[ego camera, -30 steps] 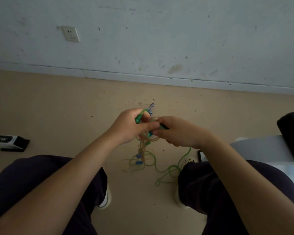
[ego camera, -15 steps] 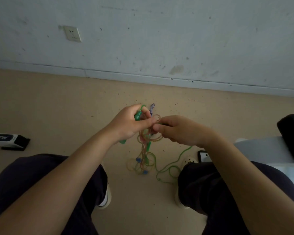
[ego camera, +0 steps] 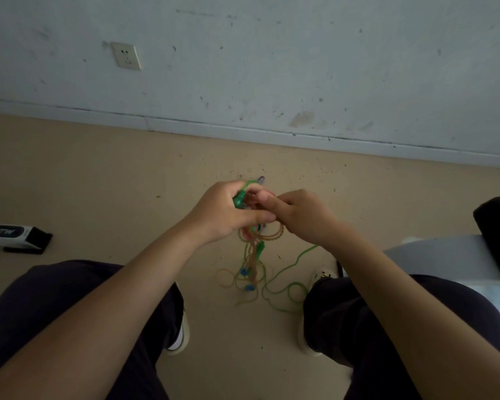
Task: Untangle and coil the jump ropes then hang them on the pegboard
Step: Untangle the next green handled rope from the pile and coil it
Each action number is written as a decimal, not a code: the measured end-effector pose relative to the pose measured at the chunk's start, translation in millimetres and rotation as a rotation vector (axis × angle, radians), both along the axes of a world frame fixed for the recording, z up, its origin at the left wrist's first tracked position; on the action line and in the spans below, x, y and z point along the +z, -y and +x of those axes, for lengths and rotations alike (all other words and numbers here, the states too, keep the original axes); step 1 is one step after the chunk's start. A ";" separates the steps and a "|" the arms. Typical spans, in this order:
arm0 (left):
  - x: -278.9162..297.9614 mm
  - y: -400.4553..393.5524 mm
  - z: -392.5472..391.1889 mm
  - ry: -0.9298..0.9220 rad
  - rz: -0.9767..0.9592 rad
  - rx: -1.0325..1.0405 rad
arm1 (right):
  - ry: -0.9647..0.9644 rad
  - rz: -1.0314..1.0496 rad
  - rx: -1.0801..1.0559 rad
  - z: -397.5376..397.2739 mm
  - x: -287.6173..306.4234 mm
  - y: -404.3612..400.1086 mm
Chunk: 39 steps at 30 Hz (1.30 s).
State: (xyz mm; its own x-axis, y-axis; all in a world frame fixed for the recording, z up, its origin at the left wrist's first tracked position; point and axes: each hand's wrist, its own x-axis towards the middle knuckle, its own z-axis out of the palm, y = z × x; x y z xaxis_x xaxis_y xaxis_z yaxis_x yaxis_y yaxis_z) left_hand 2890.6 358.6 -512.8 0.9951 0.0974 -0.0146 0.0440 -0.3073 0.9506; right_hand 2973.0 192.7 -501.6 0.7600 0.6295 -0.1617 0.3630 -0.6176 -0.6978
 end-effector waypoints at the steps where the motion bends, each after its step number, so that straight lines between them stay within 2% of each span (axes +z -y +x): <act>1: -1.0 0.9 0.7 0.017 0.038 0.041 | -0.035 0.019 0.005 -0.7 0.9 -0.1; 4: 0.2 1.6 -0.1 0.022 0.069 0.035 | -0.266 0.081 0.072 -1.5 8.9 4.3; 6: 3.2 -0.1 -0.6 0.022 0.103 -0.014 | -0.317 0.057 0.152 -0.4 13.1 8.0; 12: 4.2 -2.4 -0.9 0.073 0.162 -0.069 | -0.276 -0.025 0.230 0.1 12.7 12.0; 16: -1.5 -1.8 1.6 0.021 0.119 -0.055 | -0.070 -0.097 0.251 1.0 10.5 11.7; 18: -1.4 -0.7 0.9 -0.005 0.032 -0.044 | -0.003 -0.089 0.259 1.9 9.6 11.9; 24: -3.1 -4.1 2.3 -0.019 -0.109 -0.026 | -0.012 0.039 0.290 3.2 14.6 15.7; 27: -2.4 -5.9 3.3 -0.021 -0.108 0.053 | -0.266 0.270 0.232 4.4 23.1 19.5; 29: -1.7 -7.7 2.2 -0.027 -0.077 0.060 | -0.340 0.363 0.121 10.9 27.4 24.6; 32: 0.2 -11.3 -0.5 -0.039 0.009 0.033 | -0.286 0.255 0.062 15.3 27.4 29.5; 36: 8.2 -16.6 -3.0 -0.137 0.127 0.020 | -0.115 0.177 0.140 13.0 28.8 29.0; 39: 8.9 -15.3 -0.9 -0.234 0.140 0.024 | -0.011 -0.046 0.128 14.9 25.8 25.0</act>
